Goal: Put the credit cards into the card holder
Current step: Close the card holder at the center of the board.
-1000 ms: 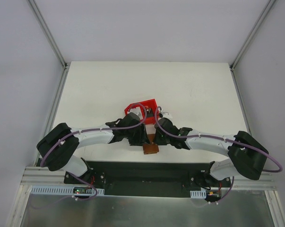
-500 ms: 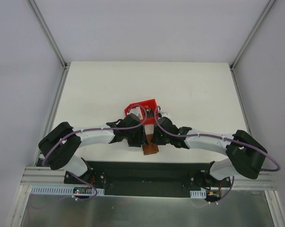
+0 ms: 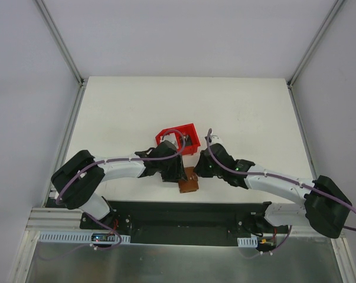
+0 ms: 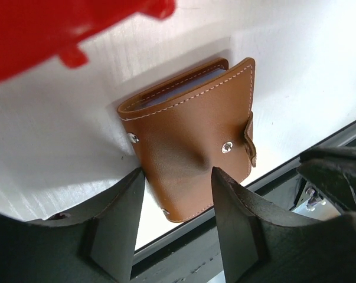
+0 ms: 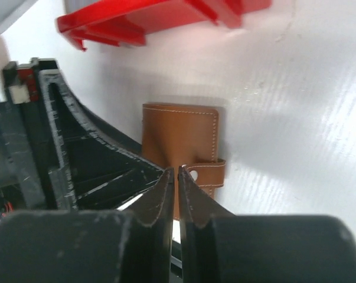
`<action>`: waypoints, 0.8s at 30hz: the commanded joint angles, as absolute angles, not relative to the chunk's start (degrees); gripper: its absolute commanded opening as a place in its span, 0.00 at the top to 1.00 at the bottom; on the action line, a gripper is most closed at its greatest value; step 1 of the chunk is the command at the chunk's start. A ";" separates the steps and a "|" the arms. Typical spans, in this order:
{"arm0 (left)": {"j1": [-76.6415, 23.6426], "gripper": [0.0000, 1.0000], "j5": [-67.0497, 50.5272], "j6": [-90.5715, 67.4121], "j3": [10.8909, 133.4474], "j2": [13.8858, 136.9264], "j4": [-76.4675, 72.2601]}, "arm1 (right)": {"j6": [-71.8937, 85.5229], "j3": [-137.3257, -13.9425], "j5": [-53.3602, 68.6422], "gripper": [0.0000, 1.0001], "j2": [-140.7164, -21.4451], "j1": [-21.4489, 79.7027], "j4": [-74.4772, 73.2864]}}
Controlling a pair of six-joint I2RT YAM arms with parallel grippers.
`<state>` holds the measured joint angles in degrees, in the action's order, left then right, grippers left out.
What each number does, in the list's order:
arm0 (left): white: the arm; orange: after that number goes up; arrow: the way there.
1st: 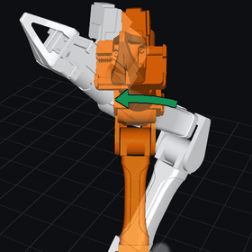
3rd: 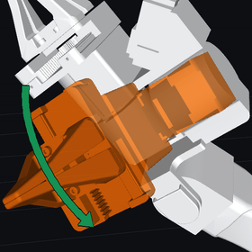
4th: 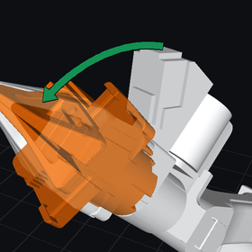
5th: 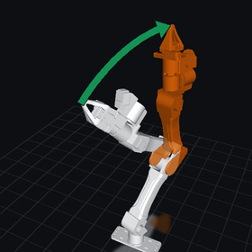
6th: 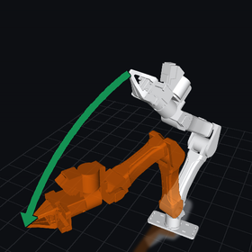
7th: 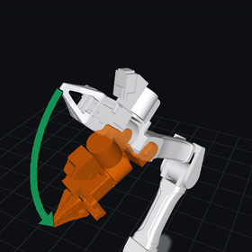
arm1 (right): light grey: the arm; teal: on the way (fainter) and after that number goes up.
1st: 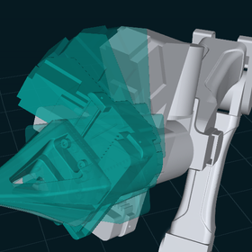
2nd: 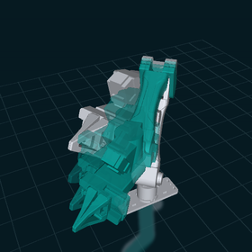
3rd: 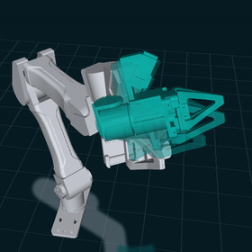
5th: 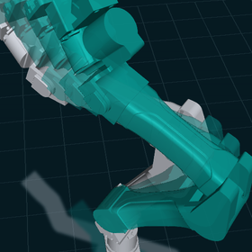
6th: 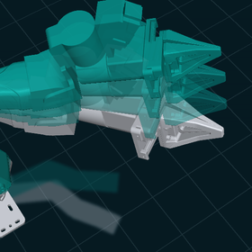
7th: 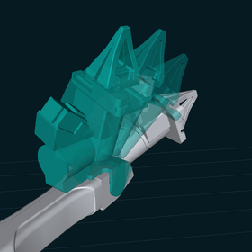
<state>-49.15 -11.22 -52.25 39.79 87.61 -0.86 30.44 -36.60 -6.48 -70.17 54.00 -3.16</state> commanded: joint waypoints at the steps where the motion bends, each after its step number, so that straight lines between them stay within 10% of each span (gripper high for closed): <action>1: -49.48 0.50 -8.17 -50.63 40.34 90.35 2.55 | 30.76 -35.42 -3.79 0.95 -70.13 51.68 -2.55; 24: -49.57 0.51 -8.00 -50.19 40.69 90.53 3.52 | 33.66 -33.05 -1.67 0.92 -71.80 50.71 -2.12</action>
<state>-49.15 -11.27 -51.94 41.04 88.84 -0.95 32.45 -33.91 -2.17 -72.31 50.85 -3.25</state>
